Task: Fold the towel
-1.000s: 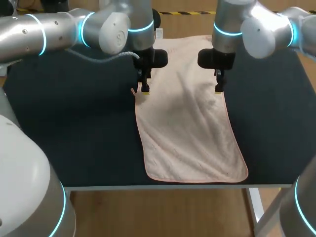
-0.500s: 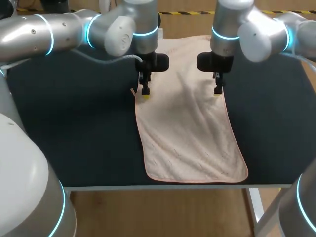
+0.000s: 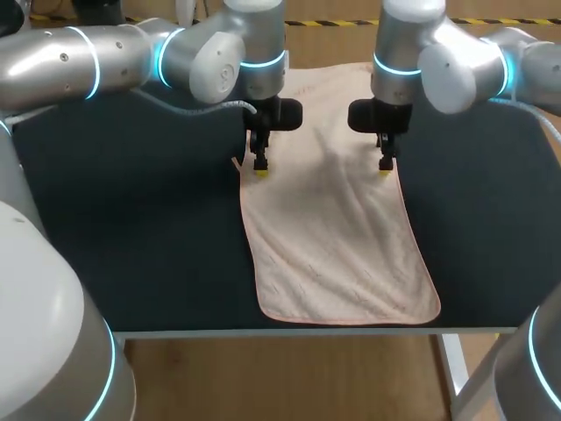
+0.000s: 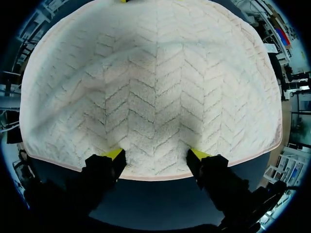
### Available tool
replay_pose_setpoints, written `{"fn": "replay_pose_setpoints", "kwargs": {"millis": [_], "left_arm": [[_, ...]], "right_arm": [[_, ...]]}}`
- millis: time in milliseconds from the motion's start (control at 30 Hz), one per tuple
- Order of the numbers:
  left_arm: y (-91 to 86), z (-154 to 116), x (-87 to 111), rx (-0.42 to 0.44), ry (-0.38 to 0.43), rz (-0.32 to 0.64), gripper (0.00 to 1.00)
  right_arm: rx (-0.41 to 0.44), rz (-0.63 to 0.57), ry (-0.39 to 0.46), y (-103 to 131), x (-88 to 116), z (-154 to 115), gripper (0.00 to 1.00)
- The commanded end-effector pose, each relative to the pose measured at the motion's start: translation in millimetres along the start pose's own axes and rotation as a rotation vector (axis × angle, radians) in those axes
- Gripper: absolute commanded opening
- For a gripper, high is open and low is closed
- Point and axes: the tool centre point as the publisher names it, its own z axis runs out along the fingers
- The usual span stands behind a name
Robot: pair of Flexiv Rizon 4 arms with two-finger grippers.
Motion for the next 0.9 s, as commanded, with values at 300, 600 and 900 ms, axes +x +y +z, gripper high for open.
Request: {"fn": "replay_pose_setpoints", "kwargs": {"millis": [300,600,900], "left_arm": [[2.9,3.1,-2.2,0.005,0.003,-0.005,0.0],[12.0,-34.0,1.4,-0.001,-0.034,-0.03,0.0],[15.1,-96.7,-0.4,-0.01,-0.108,-0.06,0.0]], "right_arm": [[0.014,0.01,0.014,-6.8,2.4,-2.6,0.0],[0.043,0.016,-0.011,-13.5,3.8,-37.0,0.0],[0.002,-0.008,-0.092,-9.8,1.9,-98.9,0.0]]}}
